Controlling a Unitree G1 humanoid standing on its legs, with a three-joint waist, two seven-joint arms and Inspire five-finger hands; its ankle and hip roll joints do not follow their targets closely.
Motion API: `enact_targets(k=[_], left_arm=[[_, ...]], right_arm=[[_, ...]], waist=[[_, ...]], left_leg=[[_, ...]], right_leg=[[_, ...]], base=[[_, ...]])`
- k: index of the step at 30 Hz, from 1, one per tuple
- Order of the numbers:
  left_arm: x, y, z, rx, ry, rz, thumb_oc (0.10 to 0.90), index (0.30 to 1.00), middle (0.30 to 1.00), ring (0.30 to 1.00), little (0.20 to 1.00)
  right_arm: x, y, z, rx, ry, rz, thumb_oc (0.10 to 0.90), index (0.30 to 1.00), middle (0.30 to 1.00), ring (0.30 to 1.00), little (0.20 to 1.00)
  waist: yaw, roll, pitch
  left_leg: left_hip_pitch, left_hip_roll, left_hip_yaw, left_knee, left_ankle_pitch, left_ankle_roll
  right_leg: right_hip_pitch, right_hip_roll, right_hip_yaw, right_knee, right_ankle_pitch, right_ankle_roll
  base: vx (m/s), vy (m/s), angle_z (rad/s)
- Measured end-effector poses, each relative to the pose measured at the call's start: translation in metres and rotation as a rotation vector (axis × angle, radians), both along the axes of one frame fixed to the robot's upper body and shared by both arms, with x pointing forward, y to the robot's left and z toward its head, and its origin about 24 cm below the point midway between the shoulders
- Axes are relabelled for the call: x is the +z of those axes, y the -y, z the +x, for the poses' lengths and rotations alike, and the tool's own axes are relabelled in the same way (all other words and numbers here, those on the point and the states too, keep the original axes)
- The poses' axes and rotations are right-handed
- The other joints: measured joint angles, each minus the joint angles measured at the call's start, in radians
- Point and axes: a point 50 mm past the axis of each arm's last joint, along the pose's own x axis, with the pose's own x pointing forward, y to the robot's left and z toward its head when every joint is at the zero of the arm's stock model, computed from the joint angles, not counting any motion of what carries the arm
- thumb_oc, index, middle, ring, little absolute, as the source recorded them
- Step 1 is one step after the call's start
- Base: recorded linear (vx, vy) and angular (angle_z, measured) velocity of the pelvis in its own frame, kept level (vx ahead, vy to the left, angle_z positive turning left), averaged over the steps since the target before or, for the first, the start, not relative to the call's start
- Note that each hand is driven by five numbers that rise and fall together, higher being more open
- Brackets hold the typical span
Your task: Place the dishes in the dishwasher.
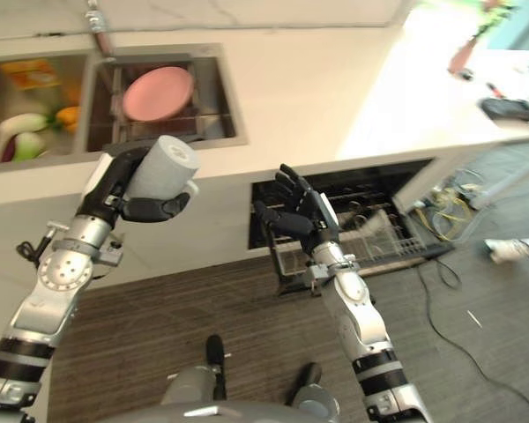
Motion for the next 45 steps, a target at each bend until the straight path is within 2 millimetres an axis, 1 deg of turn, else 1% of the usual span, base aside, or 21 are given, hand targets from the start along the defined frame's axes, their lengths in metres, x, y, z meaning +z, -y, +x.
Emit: enact_targets(k=[1, 2, 3, 7, 9, 12, 13, 15, 16, 18, 22, 23, 26, 27, 28, 29, 33, 35, 37, 41, 45], left_arm=[[-0.001, -0.004, -0.002, 0.016, -0.005, 0.003, 0.4, 0.3, 0.3, 0.3, 0.3], [-0.002, -0.009, -0.006, 0.029, -0.009, 0.008, 0.4, 0.3, 0.3, 0.3, 0.3], [-0.007, -0.011, -0.01, 0.043, -0.019, -0.001, 0.4, 0.3, 0.3, 0.3, 0.3], [-0.004, -0.017, -0.012, 0.06, -0.01, 0.0, 0.4, 0.3, 0.3, 0.3, 0.3], [-0.003, -0.017, -0.012, 0.063, -0.008, 0.001, 0.4, 0.3, 0.3, 0.3, 0.3], [-0.003, -0.016, -0.011, 0.054, -0.011, 0.002, 0.4, 0.3, 0.3, 0.3, 0.3], [-0.003, -0.016, -0.011, 0.048, -0.013, 0.004, 0.4, 0.3, 0.3, 0.3, 0.3], [-0.002, -0.015, -0.01, 0.043, -0.016, 0.007, 0.4, 0.3, 0.3, 0.3, 0.3], [-0.002, -0.012, -0.009, 0.027, -0.017, 0.008, 0.4, 0.3, 0.3, 0.3, 0.3], [-0.002, -0.005, -0.006, -0.006, -0.026, 0.018, 0.4, 0.3, 0.3, 0.3, 0.3], [0.002, 0.014, 0.003, -0.087, -0.019, 0.033, 0.4, 0.3, 0.3, 0.3, 0.3], [0.005, 0.02, 0.007, -0.106, -0.009, 0.043, 0.4, 0.3, 0.3, 0.3, 0.3], [0.01, 0.029, 0.015, -0.116, 0.023, 0.096, 0.4, 0.3, 0.3, 0.3, 0.3], [0.012, 0.03, 0.016, -0.116, 0.03, 0.106, 0.4, 0.3, 0.3, 0.3, 0.3], [0.013, 0.032, 0.019, -0.113, 0.042, 0.102, 0.4, 0.3, 0.3, 0.3, 0.3], [0.014, 0.035, 0.023, -0.095, 0.059, 0.097, 0.4, 0.3, 0.3, 0.3, 0.3], [0.019, 0.045, 0.042, -0.027, 0.122, 0.129, 0.4, 0.3, 0.3, 0.3, 0.3], [0.02, 0.05, 0.044, -0.016, 0.144, 0.144, 0.4, 0.3, 0.3, 0.3, 0.3], [0.018, 0.062, 0.048, -0.02, 0.16, 0.16, 0.4, 0.3, 0.3, 0.3, 0.3], [0.01, 0.075, 0.053, 0.009, 0.166, 0.13, 0.4, 0.3, 0.3, 0.3, 0.3], [0.0, 0.085, 0.054, 0.022, 0.145, 0.13, 0.4, 0.3, 0.3, 0.3, 0.3]], right_arm=[[-0.003, -0.002, -0.002, -0.001, -0.012, 0.008, 0.8, 0.9, 0.9, 0.9, 0.9], [-0.006, -0.002, -0.004, -0.006, -0.024, 0.015, 0.8, 0.9, 0.9, 0.9, 0.9], [-0.008, -0.001, -0.004, -0.004, -0.036, 0.005, 0.8, 0.9, 0.9, 0.9, 0.9], [-0.006, 0.007, -0.003, -0.006, -0.025, -0.025, 0.8, 0.9, 0.9, 0.9, 0.9], [-0.005, 0.006, -0.003, 0.004, -0.018, -0.019, 0.8, 0.9, 0.9, 0.9, 0.9], [-0.005, 0.003, -0.003, 0.012, -0.014, -0.009, 0.8, 0.9, 0.9, 0.9, 0.9], [-0.005, 0.003, -0.003, 0.013, -0.014, -0.007, 0.8, 0.9, 0.9, 0.9, 0.9], [-0.004, 0.001, -0.003, 0.02, -0.014, 0.007, 0.8, 0.9, 0.9, 0.9, 0.9], [-0.005, 0.002, -0.004, 0.02, -0.018, 0.021, 0.8, 0.9, 0.9, 0.9, 0.9], [-0.005, 0.002, -0.004, 0.021, -0.019, 0.026, 0.8, 0.9, 0.9, 0.9, 0.9], [0.002, 0.0, -0.004, 0.026, 0.01, 0.031, 0.8, 0.9, 0.9, 0.9, 0.9], [0.004, 0.0, -0.004, 0.03, 0.02, 0.033, 0.8, 0.9, 0.9, 0.9, 0.9], [0.01, -0.004, -0.006, 0.054, 0.045, 0.021, 0.8, 0.9, 0.9, 0.9, 0.9], [0.011, -0.004, -0.006, 0.061, 0.051, 0.017, 0.8, 0.9, 0.9, 0.9, 0.9], [0.012, -0.006, -0.007, 0.072, 0.056, 0.014, 0.8, 0.9, 0.9, 0.9, 0.9], [0.013, -0.007, -0.007, 0.076, 0.056, 0.007, 0.8, 0.9, 0.9, 0.9, 0.9], [0.016, -0.027, -0.009, 0.162, 0.07, -0.012, 0.8, 0.9, 0.9, 0.9, 0.9], [0.017, -0.034, -0.01, 0.184, 0.072, -0.007, 0.8, 0.9, 0.9, 0.9, 0.9], [0.018, -0.044, -0.012, 0.203, 0.068, 0.02, 0.8, 0.9, 0.9, 0.9, 0.9], [0.017, -0.053, -0.012, 0.163, -0.002, 0.178, 0.8, 0.9, 0.9, 0.9, 0.9], [0.014, -0.058, -0.014, 0.137, -0.078, 0.284, 0.8, 0.9, 0.9, 0.9, 0.9]], waist=[[0.015, -0.014, -0.008], [0.018, -0.038, -0.019], [0.023, -0.028, -0.027], [0.032, -0.019, -0.037], [0.025, -0.02, -0.045], [0.015, -0.022, -0.047], [-0.001, -0.026, -0.05], [-0.005, -0.034, -0.057], [-0.021, -0.039, -0.06], [-0.03, -0.041, -0.065], [-0.066, -0.035, -0.073], [-0.089, -0.032, -0.074], [-0.112, -0.011, -0.081], [-0.116, -0.007, -0.082], [-0.132, 0.002, -0.086], [-0.134, 0.009, -0.09], [-0.145, 0.021, -0.096], [-0.154, 0.024, -0.098], [-0.158, 0.032, -0.103], [-0.166, 0.034, -0.104], [-0.168, 0.037, -0.105]], left_leg=[[0.007, -0.008, -0.006, 0.001, -0.003, -0.008], [0.004, -0.015, -0.015, 0.015, -0.01, -0.017], [0.009, 0.007, -0.019, 0.022, -0.018, -0.036], [0.014, 0.061, -0.035, 0.014, -0.015, -0.074], [0.025, 0.072, -0.031, -0.014, -0.003, -0.086], [0.042, 0.074, -0.014, -0.034, 0.003, -0.088], [0.047, 0.071, -0.007, -0.04, 0.004, -0.087], [0.058, 0.07, 0.019, -0.053, 0.006, -0.086], [0.066, 0.068, 0.031, -0.057, 0.006, -0.086], [0.083, 0.068, 0.057, -0.068, 0.006, -0.086], [0.116, 0.067, 0.114, -0.091, 0.006, -0.085], [0.128, 0.065, 0.129, -0.094, 0.006, -0.086], [0.164, 0.072, 0.176, -0.111, 0.005, -0.087], [0.17, 0.072, 0.182, -0.111, 0.005, -0.087], [0.174, 0.072, 0.184, -0.111, 0.002, -0.091], [0.177, 0.072, 0.189, -0.111, 0.002, -0.092], [0.199, 0.079, 0.222, -0.111, 0.0, -0.096], [0.202, 0.079, 0.228, -0.111, 0.0, -0.097], [0.206, 0.077, 0.232, -0.111, 0.0, -0.096], [0.213, 0.078, 0.245, -0.111, 0.0, -0.097], [0.215, 0.082, 0.248, -0.111, 0.0, -0.097]], right_leg=[[0.001, 0.008, -0.023, -0.023, 0.037, -0.021], [0.007, 0.02, -0.023, -0.04, 0.093, -0.072], [0.029, 0.046, -0.03, -0.062, 0.097, -0.08], [0.061, 0.116, -0.042, -0.118, 0.097, -0.086], [0.061, 0.13, -0.04, -0.129, 0.097, -0.086], [0.06, 0.132, -0.026, -0.131, 0.097, -0.086], [0.057, 0.131, -0.021, -0.133, 0.097, -0.086], [0.047, 0.13, -0.004, -0.133, 0.097, -0.086], [0.043, 0.131, 0.005, -0.133, 0.098, -0.086], [0.041, 0.131, 0.022, -0.133, 0.099, -0.088], [0.029, 0.13, 0.059, -0.133, 0.108, -0.1], [0.026, 0.137, 0.072, -0.133, 0.112, -0.104], [0.026, 0.143, 0.101, -0.133, 0.115, -0.108], [0.026, 0.144, 0.102, -0.133, 0.117, -0.111], [0.025, 0.149, 0.102, -0.133, 0.118, -0.111], [0.026, 0.15, 0.105, -0.133, 0.119, -0.113], [0.027, 0.16, 0.127, -0.134, 0.122, -0.116], [0.026, 0.161, 0.132, -0.134, 0.124, -0.119], [0.026, 0.159, 0.136, -0.134, 0.125, -0.119], [0.027, 0.16, 0.145, -0.134, 0.126, -0.121], [0.027, 0.159, 0.146, -0.134, 0.126, -0.121]], base=[[0.11, -0.071, 0.3], [0.2, -0.114, 0.18], [0.13, -0.086, 0.11], [0.08, -0.042, 0.03], [0.06, -0.015, -0.05], [0.03, 0.001, -0.13], [0.02, 0.01, -0.27], [0.04, 0.029, -0.33], [0.05, 0.05, -0.29], [0.04, 0.057, -0.36], [0.04, 0.061, -0.45], [0.03, 0.065, -0.35], [0.01, 0.057, -0.46], [-0.01, 0.051, -0.34], [-0.01, 0.047, -0.18], [-0.02, 0.064, -0.23], [-0.02, 0.042, -0.23], [-0.02, 0.022, -0.11], [-0.02, 0.018, -0.07], [-0.01, 0.014, -0.08], [0.0, 0.001, -0.01]])
